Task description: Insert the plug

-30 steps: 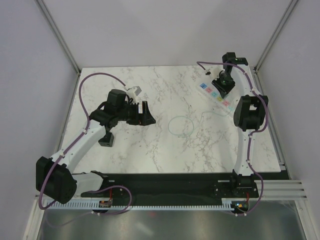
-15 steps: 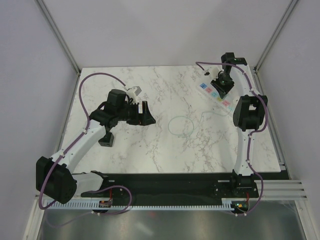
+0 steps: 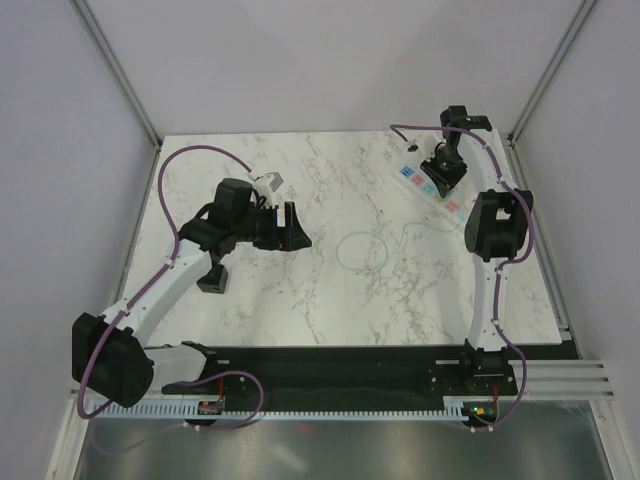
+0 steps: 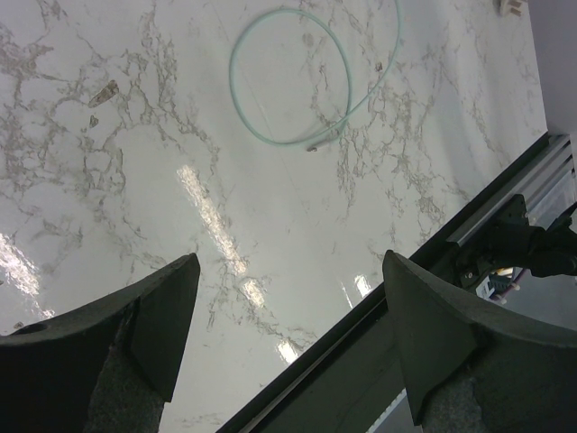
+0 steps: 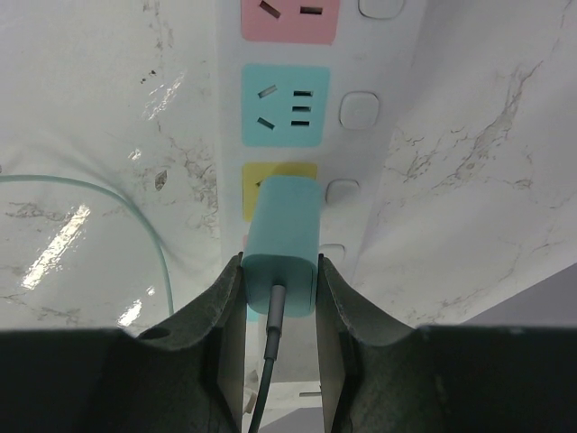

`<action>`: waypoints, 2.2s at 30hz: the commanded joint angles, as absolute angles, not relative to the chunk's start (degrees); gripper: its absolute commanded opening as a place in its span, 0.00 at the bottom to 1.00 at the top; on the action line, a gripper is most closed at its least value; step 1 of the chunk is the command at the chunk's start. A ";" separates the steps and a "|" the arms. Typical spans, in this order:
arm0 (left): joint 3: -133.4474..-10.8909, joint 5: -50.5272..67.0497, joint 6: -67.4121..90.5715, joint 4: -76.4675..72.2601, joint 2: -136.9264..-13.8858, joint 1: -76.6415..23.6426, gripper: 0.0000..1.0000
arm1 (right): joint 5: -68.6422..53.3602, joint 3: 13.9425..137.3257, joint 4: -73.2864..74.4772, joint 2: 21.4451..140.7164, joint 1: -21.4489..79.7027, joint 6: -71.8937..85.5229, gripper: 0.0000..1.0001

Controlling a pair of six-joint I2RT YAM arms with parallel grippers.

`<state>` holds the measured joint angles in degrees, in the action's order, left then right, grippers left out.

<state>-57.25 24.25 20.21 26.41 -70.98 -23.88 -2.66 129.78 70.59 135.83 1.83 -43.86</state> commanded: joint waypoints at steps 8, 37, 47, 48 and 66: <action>-57.39 23.99 18.90 24.70 -70.31 -23.91 0.89 | -5.54 135.44 70.66 146.60 2.29 -42.80 0.00; -57.48 22.59 18.72 24.96 -69.61 -23.91 0.89 | -3.25 126.82 68.29 150.38 2.20 -42.54 0.00; -57.66 21.71 18.63 25.14 -69.17 -23.82 0.89 | -3.25 130.61 68.91 152.84 2.81 -42.45 0.00; -57.66 21.62 18.63 25.14 -69.17 -23.91 0.89 | -3.08 130.43 68.91 152.84 2.81 -42.54 0.00; -57.39 24.17 19.16 24.78 -67.33 -23.91 0.89 | -3.52 122.61 61.09 141.77 3.25 -36.74 0.22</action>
